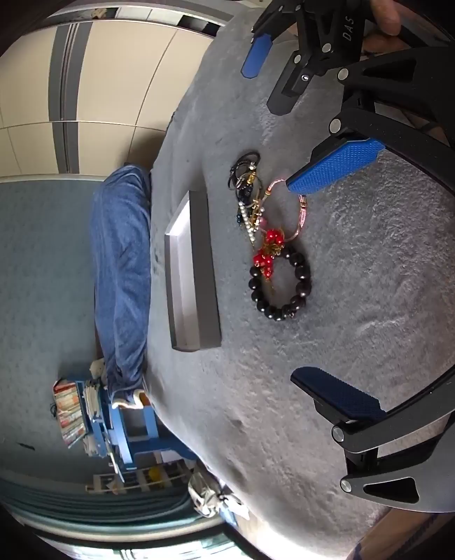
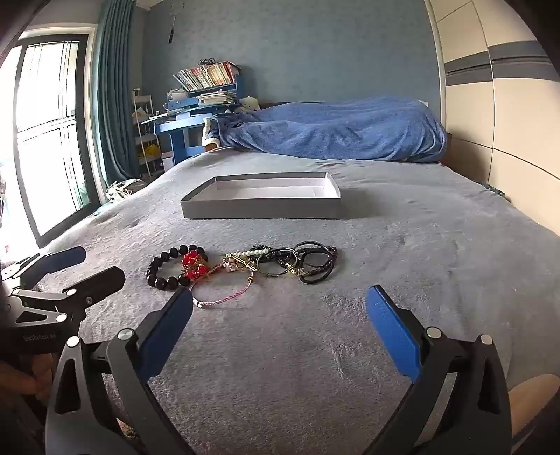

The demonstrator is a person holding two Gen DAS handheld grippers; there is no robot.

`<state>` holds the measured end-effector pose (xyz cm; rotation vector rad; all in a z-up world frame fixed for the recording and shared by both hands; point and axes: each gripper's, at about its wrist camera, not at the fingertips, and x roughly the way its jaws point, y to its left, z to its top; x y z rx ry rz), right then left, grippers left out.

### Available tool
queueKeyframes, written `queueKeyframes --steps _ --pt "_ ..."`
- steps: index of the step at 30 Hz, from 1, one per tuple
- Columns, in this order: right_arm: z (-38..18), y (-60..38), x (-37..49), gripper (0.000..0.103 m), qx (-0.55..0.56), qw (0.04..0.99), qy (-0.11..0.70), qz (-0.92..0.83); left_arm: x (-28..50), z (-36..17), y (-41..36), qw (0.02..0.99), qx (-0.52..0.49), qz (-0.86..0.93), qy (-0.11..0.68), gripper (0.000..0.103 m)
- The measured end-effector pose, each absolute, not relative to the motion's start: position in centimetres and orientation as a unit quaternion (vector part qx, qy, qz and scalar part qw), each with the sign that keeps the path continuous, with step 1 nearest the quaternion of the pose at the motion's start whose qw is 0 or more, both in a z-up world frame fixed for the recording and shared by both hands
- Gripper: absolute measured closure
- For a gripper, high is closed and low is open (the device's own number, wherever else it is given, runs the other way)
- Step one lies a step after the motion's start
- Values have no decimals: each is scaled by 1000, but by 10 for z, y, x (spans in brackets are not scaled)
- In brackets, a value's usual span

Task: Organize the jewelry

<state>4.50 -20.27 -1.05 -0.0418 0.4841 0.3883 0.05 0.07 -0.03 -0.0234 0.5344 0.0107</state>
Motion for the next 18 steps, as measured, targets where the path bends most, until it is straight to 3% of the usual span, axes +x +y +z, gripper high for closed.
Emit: queueKeyframes --steps 18 --pt "-11 -202 45 5 -20 950 245 191 7 -10 7 960 -16 23 279 5"
